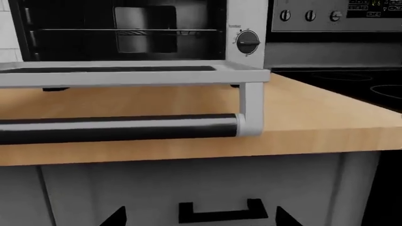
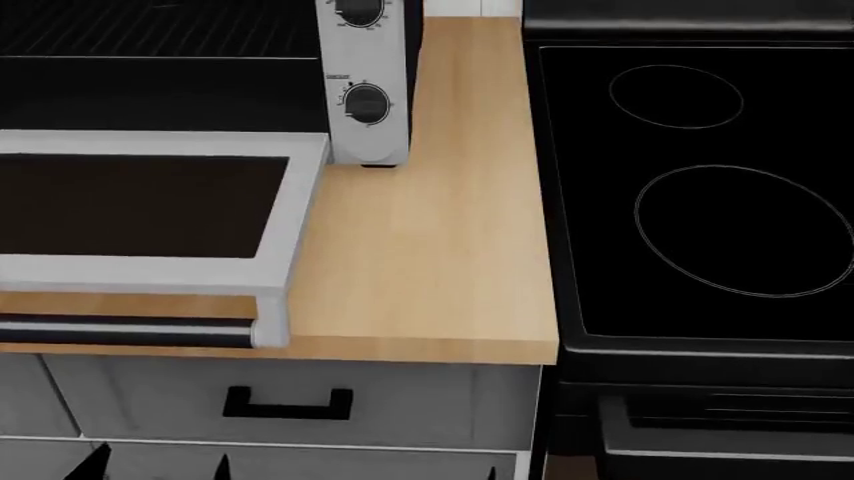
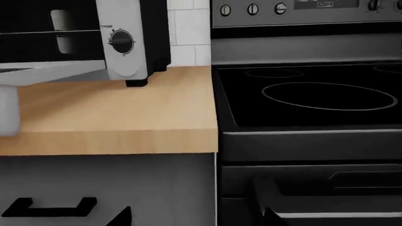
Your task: Close the toaster oven door.
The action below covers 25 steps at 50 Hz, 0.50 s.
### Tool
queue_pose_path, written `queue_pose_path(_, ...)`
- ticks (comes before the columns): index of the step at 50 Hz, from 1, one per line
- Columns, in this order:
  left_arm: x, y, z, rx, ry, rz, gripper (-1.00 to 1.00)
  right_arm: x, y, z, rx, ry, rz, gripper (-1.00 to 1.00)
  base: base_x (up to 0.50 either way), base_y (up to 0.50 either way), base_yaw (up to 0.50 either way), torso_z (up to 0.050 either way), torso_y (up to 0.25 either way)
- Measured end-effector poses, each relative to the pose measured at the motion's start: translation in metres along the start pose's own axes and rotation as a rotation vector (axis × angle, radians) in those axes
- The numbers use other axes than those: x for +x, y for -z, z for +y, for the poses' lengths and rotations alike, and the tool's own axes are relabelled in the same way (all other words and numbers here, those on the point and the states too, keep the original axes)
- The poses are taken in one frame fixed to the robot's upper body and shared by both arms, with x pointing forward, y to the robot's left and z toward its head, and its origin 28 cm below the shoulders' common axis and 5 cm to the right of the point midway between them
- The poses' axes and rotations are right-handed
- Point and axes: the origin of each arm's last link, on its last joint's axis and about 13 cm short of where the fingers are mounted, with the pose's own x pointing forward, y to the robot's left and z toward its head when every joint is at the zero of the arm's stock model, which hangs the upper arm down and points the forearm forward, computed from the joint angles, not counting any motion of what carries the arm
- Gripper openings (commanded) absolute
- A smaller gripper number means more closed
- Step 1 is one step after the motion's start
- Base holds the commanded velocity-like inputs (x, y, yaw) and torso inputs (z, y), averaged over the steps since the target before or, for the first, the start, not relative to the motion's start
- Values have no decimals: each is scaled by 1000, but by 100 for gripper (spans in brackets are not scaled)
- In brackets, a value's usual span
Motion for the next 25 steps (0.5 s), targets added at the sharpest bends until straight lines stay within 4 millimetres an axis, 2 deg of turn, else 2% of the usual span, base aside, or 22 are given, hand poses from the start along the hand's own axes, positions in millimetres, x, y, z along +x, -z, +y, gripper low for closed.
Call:
queue_pose_path(4, 1, -8, 2, 3, -4, 16, 100, 2, -12, -3, -13, 12, -27, 100, 0, 0, 0, 0, 0)
queue_pose_path(9, 6, -30, 10, -13, -10, 26, 100, 6, -43, -14, -34, 42, -98, 100, 0, 0, 0, 0, 0)
queue_pose_path(16, 14, -70, 25, -21, -20, 12, 100, 5, -97, -36, -74, 102, -226, 100, 0, 0, 0, 0, 0)
queue_pose_path(25, 28, -118, 47, -15, -22, -24, 100, -3, -180, -72, -109, 215, -405, 100, 0, 0, 0, 0, 0)
